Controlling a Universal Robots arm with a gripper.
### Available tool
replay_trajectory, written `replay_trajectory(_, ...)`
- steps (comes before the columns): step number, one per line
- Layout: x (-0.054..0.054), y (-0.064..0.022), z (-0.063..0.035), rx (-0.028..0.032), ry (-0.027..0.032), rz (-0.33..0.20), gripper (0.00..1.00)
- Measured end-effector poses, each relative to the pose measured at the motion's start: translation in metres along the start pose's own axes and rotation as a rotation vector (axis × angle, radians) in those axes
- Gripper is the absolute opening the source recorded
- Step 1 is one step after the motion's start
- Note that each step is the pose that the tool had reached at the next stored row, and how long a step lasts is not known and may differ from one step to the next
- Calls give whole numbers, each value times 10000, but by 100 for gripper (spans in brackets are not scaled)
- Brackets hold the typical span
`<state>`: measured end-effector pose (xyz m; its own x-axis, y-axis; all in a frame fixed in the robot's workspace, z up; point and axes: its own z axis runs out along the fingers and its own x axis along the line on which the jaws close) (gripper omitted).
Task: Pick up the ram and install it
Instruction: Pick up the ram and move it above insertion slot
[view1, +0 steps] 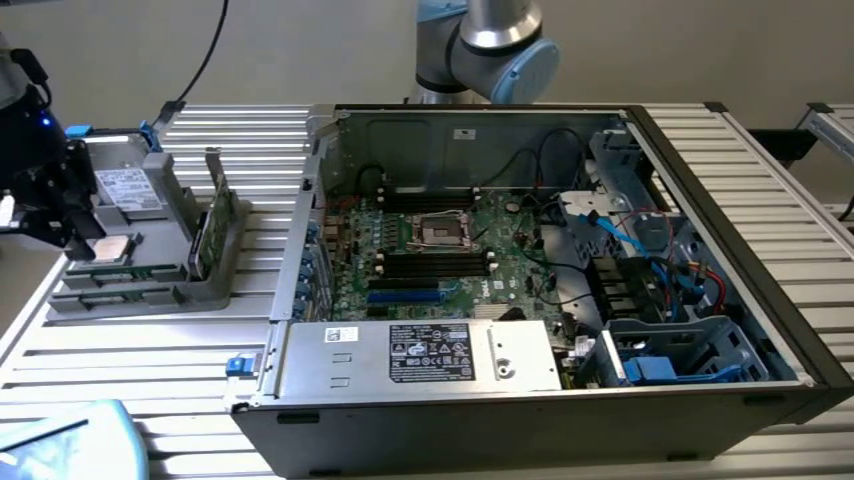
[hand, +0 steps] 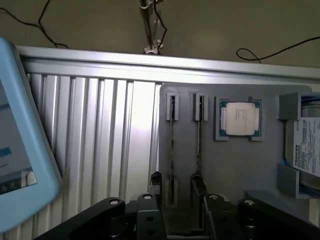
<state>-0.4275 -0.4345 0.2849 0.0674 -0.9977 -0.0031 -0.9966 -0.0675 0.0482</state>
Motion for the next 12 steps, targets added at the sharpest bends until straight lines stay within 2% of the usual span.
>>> replay_trajectory(12, 1, -11, 219, -2, 32, -664, 37)
